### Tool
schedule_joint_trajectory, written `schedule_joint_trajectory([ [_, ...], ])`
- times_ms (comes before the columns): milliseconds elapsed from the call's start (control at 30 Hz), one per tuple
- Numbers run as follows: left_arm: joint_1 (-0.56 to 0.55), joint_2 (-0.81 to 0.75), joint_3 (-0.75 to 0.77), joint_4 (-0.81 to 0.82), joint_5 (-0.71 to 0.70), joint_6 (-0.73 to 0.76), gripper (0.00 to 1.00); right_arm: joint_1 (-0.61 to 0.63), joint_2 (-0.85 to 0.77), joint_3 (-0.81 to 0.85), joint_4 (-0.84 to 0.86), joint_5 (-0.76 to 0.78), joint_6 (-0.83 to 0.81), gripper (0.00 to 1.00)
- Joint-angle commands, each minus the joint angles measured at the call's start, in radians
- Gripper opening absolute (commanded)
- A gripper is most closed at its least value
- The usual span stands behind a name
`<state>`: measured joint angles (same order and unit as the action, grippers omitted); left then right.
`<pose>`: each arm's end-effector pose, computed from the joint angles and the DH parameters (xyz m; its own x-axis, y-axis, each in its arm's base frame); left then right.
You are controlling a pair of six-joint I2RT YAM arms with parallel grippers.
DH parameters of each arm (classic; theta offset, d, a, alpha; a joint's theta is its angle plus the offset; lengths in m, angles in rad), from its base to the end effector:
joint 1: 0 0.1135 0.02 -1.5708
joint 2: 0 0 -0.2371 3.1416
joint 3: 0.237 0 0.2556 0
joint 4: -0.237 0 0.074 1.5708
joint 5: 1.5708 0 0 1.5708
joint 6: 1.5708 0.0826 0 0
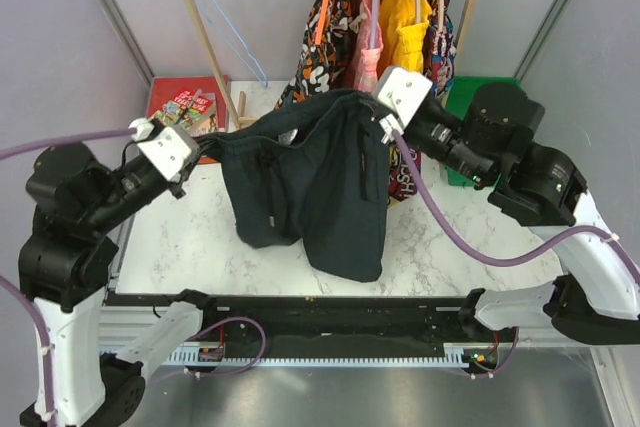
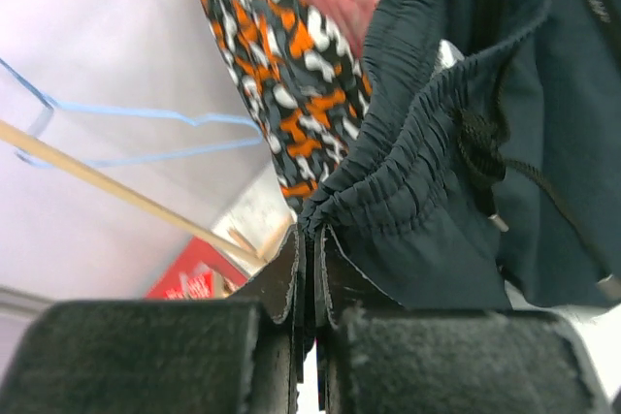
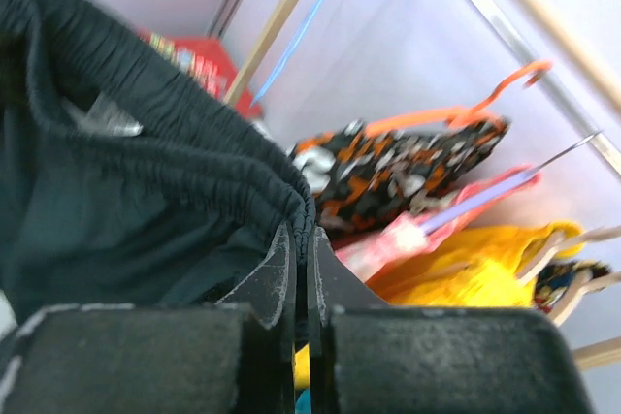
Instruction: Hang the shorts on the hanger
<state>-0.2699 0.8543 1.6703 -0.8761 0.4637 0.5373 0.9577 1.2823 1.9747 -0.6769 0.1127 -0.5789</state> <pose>0.1235 -0.0725 0.5055 0.2926 0.3940 -0.8713 0.6042 0.6301 0.4878 0.1581 0.2086 0.5480 0.4167 -0.3525 -0.8379 -0.6212 0.5625 -0.5456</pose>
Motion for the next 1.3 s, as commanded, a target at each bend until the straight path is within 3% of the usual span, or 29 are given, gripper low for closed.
schedule_joint_trajectory([
  [0,0.003,0.112,0.031,-0.148,-0.085,-0.042,0.02,-0.007,-0.070,-0.210,0.039,0.039,-0.018,0.00],
  [167,0.005,0.173,-0.119,-0.132,-0.097,-0.031,0.02,-0.137,-0.127,-0.537,0.152,-0.092,-0.010,0.00],
  [300,0.003,0.161,-0.405,-0.045,-0.100,0.035,0.02,-0.241,-0.097,-0.658,0.200,-0.306,0.010,0.00],
  [467,0.000,0.082,-0.760,0.031,-0.051,0.099,0.03,-0.247,-0.078,-0.859,0.166,-0.539,-0.048,0.00],
  [567,-0.012,0.052,-0.901,0.029,-0.005,0.135,0.19,-0.243,-0.063,-0.962,0.166,-0.594,-0.064,0.00],
  [600,-0.014,0.034,-0.931,0.028,0.004,0.144,0.35,-0.240,-0.051,-0.979,0.166,-0.605,-0.064,0.00],
  [700,-0.015,0.011,-1.003,0.022,0.016,0.148,0.58,-0.215,-0.025,-1.016,0.149,-0.605,-0.072,0.00],
  [833,-0.012,0.003,-0.994,0.020,0.035,0.119,0.65,-0.182,-0.006,-1.040,0.128,-0.602,-0.073,0.03],
  [933,-0.012,0.025,-0.946,0.014,0.072,0.095,0.70,-0.175,-0.005,-1.042,0.096,-0.602,-0.084,0.13],
  [967,-0.011,0.035,-0.902,0.005,0.087,0.092,0.71,-0.174,-0.011,-1.041,0.082,-0.604,-0.087,0.28],
  [1033,-0.008,0.055,-0.853,-0.032,0.145,0.079,0.74,-0.174,-0.021,-1.030,0.036,-0.602,-0.088,0.41],
  [1067,-0.006,0.055,-0.806,-0.040,0.164,0.067,0.75,-0.175,-0.044,-1.024,0.021,-0.601,-0.085,0.56],
  [1133,-0.003,0.049,-0.746,-0.032,0.200,0.023,0.77,-0.174,-0.076,-1.013,-0.009,-0.582,-0.062,0.74],
  [1267,0.004,0.055,-0.637,0.024,0.234,-0.161,0.79,-0.174,-0.173,-0.976,-0.052,-0.542,-0.023,0.87],
])
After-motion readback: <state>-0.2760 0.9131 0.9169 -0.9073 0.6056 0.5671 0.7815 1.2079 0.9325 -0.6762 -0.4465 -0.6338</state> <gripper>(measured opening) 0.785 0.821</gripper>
